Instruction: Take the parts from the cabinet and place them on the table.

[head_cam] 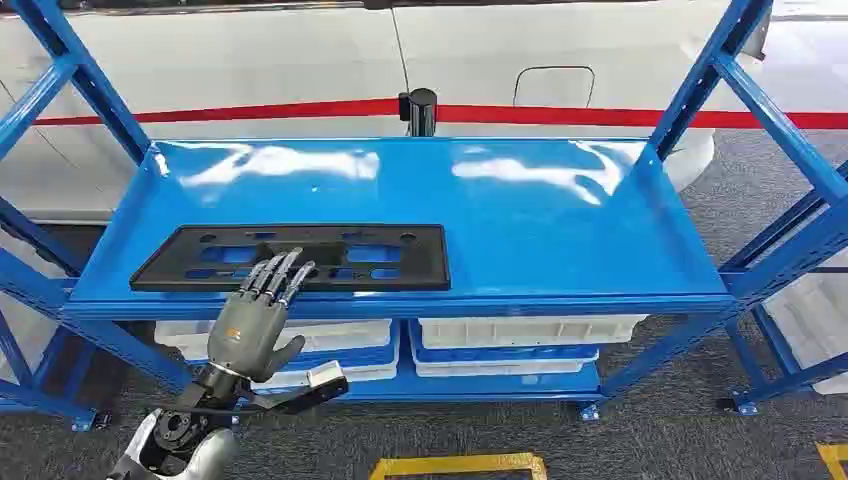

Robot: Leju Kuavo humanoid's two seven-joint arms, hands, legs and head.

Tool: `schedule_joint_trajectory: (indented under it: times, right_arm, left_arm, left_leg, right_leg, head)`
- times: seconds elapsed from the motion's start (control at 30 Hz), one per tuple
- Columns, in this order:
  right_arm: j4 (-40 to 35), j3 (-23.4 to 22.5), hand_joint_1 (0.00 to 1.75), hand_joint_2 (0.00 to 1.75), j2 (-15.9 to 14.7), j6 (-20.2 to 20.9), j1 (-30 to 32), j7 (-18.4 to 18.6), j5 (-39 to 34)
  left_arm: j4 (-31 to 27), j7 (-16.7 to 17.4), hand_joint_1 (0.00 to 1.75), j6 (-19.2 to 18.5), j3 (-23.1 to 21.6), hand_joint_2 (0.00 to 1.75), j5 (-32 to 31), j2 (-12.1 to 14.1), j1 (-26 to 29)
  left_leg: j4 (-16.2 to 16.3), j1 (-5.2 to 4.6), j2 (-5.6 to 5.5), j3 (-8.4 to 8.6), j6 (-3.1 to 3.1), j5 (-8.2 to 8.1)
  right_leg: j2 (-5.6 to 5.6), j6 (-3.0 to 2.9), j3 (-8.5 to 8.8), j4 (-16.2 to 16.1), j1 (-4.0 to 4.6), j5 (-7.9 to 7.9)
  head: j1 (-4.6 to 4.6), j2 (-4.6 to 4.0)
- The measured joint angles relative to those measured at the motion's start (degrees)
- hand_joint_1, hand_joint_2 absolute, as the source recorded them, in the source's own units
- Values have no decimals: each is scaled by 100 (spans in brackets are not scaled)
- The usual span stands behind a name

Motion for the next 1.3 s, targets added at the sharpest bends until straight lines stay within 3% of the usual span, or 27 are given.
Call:
schedule_joint_trajectory:
  times: [0.4, 1.3]
  right_arm:
    - [0, -98, 0, 0, 17, -22, 0, 4, 96]
    - [0, -275, 0, 0, 20, 24, -5, 61, 501]
  left_arm:
    - [-111, 4, 0, 286, 267, 175, 22, -2, 14]
    - [276, 197, 0, 61, 785, 175, 15, -7, -209]
  left_leg:
    - [0, 0, -1, 0, 0, 0]
    - [0, 0, 0, 0, 0, 0]
  right_leg:
    - [0, 0, 0, 0, 0, 0]
    - [0, 0, -1, 0, 0, 0]
  head:
    - [-2, 0]
    - [-2, 0]
